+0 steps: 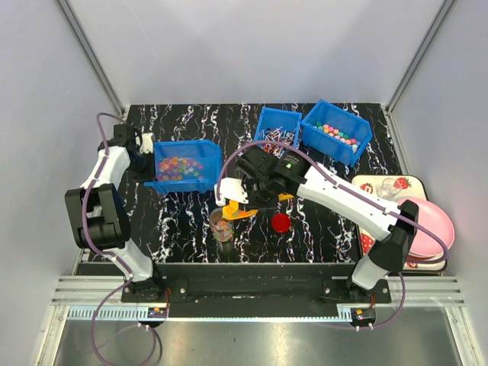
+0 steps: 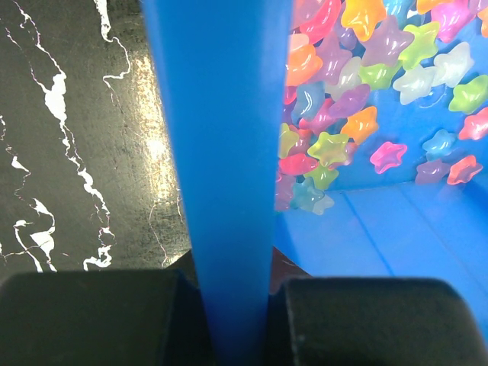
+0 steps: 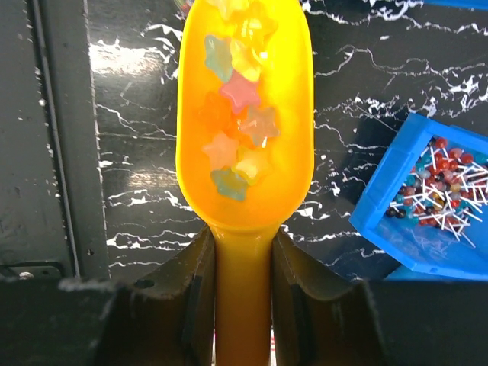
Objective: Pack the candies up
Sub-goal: Place the fake candies in the packing bottle.
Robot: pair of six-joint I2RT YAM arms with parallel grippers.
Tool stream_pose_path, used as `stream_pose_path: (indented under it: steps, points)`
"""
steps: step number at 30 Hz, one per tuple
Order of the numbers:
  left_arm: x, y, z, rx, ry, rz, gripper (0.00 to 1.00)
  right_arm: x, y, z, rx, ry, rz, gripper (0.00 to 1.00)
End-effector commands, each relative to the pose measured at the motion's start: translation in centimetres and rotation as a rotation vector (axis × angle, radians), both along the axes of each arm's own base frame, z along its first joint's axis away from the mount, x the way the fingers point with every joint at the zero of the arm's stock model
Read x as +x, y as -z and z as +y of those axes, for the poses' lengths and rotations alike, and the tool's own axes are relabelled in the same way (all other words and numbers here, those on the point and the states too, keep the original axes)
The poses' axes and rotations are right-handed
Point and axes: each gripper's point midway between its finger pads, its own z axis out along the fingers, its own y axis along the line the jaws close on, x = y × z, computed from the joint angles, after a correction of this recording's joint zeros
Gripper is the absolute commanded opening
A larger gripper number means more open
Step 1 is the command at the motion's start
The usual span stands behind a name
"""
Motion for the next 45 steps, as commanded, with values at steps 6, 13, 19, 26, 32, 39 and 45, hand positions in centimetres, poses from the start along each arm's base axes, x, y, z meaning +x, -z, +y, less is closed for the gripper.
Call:
stream_pose_path:
  steps: [6,13,19,26,32,39,45]
  points:
    - [1.59,-2.03,-0.90,-0.061,0.018,-0.110,0.00,0.73,-1.26,0.66,-0.027,-0.020,-0.064,0.00]
    - [1.60,-2.05,-0.96,-0.064,0.019,-0.110,0.00,0.61,-1.45,0.97,-0.042,-0.036,-0.075,0.00]
    - [1.60,-2.07,-0.92,-0.067,0.019,-0.111,0.00,0.59,-1.47,0.97,-0.069,-0.043,-0.093,0.00]
    - [1.60,-2.14,-1.03,-0.071,0.021,-0.113,0.00,0.67,-1.18,0.82,-0.103,-0.053,-0.113,0.00]
    - [1.64,-2.09,-1.00,-0.069,0.020,-0.113,0.00,0.71,-1.60,0.73,-0.123,-0.061,-0.135,0.00]
    - [1.64,-2.09,-1.05,-0.072,0.021,-0.112,0.00,0.78,-1.77,0.74,-0.146,-0.072,-0.157,0.00]
    - [1.68,-2.06,-1.10,-0.075,0.022,-0.112,0.00,0.86,-2.13,0.57,-0.165,-0.081,-0.176,0.00]
